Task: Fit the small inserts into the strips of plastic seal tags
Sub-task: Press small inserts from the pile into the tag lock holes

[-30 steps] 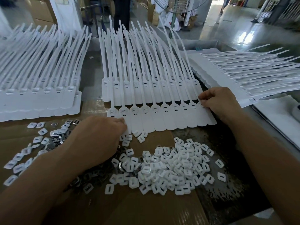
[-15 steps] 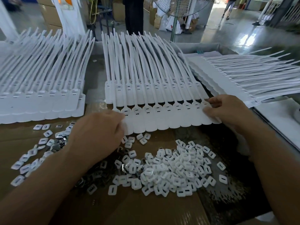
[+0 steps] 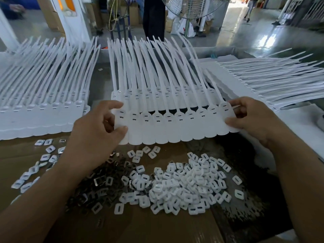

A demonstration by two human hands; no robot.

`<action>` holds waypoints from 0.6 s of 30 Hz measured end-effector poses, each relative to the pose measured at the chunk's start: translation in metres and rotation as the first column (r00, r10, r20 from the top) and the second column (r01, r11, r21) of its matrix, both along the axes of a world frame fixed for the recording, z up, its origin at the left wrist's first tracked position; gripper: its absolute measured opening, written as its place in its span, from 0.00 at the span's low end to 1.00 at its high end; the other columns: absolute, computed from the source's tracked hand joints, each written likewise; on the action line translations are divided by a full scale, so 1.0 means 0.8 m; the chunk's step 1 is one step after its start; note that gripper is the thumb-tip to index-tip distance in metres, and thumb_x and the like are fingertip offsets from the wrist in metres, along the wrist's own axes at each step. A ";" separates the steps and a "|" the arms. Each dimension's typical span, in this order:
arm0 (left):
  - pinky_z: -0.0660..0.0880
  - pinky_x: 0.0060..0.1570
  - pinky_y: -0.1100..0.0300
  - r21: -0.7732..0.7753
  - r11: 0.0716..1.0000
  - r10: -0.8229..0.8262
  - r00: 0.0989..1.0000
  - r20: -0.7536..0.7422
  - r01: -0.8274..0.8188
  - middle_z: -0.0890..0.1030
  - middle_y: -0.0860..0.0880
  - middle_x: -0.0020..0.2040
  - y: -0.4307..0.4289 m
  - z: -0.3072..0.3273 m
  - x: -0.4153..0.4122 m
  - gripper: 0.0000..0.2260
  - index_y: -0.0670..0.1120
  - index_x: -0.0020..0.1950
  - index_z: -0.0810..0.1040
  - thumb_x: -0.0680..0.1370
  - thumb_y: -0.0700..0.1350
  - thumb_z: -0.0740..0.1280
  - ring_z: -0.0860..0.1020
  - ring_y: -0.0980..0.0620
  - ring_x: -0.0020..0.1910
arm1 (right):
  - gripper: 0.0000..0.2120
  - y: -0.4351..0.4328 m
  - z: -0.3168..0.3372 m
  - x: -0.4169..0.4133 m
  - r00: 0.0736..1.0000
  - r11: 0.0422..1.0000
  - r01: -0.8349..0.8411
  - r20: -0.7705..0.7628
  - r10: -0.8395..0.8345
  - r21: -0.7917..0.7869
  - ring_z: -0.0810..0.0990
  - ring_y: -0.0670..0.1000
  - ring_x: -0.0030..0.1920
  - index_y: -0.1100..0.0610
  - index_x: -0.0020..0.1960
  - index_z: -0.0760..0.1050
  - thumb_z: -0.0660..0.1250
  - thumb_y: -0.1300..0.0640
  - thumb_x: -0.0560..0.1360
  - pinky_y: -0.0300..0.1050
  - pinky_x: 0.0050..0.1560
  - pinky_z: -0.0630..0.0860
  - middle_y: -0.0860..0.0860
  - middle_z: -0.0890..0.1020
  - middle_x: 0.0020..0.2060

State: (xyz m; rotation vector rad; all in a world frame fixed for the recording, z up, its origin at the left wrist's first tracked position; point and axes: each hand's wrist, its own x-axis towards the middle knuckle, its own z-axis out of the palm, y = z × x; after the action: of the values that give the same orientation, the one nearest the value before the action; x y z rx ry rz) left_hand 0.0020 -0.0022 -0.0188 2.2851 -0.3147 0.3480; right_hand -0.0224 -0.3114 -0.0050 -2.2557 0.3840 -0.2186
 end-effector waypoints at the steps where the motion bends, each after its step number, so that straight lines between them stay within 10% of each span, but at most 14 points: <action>1: 0.68 0.31 0.76 -0.035 0.999 -0.026 0.999 0.025 0.027 0.76 0.54 0.36 -0.001 0.002 -0.001 0.17 0.65 0.49 0.71 0.70 0.44 0.70 0.75 0.64 0.38 | 0.18 0.000 0.003 -0.001 1.000 1.000 -0.007 0.028 0.007 0.005 0.78 0.51 0.45 0.53 0.55 0.71 0.71 0.66 0.70 0.48 0.49 0.74 0.50 0.79 0.43; 13: 0.69 0.37 0.79 -0.178 0.984 0.044 0.975 0.216 -0.005 0.77 0.52 0.42 0.003 0.008 0.030 0.14 0.59 0.50 0.75 0.72 0.41 0.69 0.76 0.63 0.38 | 0.19 0.011 0.027 0.033 0.964 0.995 -0.016 0.267 -0.010 0.097 0.76 0.38 0.36 0.54 0.57 0.71 0.68 0.69 0.71 0.30 0.32 0.73 0.43 0.78 0.37; 18: 0.72 0.39 0.70 -0.156 0.985 0.112 0.970 0.216 -0.079 0.78 0.48 0.45 -0.004 0.018 0.051 0.13 0.52 0.57 0.77 0.74 0.42 0.68 0.77 0.55 0.40 | 0.20 0.017 0.033 0.060 0.934 0.995 0.023 0.352 -0.056 0.098 0.80 0.47 0.45 0.55 0.62 0.71 0.69 0.65 0.72 0.41 0.48 0.77 0.51 0.80 0.48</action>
State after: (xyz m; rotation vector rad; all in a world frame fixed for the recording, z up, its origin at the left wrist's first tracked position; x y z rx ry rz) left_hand 0.0429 -0.0056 -0.0047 2.1233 -0.2825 0.6601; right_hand 0.0260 -0.2982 0.0218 -2.0647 0.2402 -0.6079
